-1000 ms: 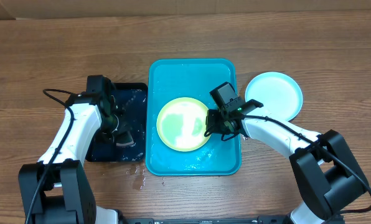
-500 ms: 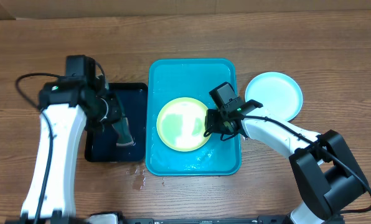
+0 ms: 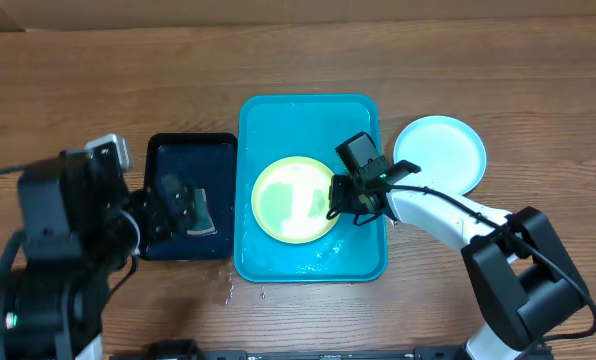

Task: Clean dirty plates on tray and stack at the side
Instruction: 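Lift the yellow plate with the right gripper and tilt it over the trays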

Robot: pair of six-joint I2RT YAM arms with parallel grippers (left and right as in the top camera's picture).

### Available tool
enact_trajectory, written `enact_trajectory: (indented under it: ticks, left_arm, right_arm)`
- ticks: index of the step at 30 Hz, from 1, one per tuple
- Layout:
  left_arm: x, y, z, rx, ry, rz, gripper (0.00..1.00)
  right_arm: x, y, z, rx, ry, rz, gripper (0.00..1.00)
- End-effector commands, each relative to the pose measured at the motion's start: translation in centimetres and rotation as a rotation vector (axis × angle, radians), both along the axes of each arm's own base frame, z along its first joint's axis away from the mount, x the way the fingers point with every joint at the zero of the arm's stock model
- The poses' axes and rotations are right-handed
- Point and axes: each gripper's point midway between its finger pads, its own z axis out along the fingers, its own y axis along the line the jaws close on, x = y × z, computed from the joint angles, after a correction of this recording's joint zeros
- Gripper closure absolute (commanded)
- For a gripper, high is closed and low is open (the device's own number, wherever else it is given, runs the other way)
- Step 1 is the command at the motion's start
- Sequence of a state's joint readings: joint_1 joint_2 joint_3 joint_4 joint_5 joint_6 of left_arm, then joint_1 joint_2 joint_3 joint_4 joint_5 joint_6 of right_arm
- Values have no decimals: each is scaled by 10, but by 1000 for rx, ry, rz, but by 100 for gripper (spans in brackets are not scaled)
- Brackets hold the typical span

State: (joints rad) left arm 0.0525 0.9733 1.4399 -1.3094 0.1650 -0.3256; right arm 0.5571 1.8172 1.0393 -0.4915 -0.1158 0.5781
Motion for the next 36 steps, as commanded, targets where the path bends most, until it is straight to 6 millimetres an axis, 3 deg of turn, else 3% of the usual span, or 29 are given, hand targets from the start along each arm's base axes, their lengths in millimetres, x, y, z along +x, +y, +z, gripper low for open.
enact_trajectory:
  ticks: [1, 8, 16, 22, 28, 36]
  left_arm:
    - [-6, -2, 11, 1, -45, -12, 0]
    - [-8, -2, 8, 1, -29, -12, 0]
    - [-7, -2, 7, 0, -20, -12, 0]
    - [-6, -2, 6, 0, -17, -12, 0]
    - [-6, -2, 6, 0, -17, -12, 0]
    - [-6, -2, 6, 0, -17, -12, 0]
  right_arm:
    - [-2, -1, -9, -16, 11, 3, 96]
    - [1, 5, 4, 24, 32, 7, 96]
    - [31, 19, 76, 48, -16, 7, 96]
    - [43, 41, 107, 94, -82, 35, 96]
    - [46, 93, 127, 184, -224, 122, 96]
    - [45, 158, 154, 174, -512, 147, 96]
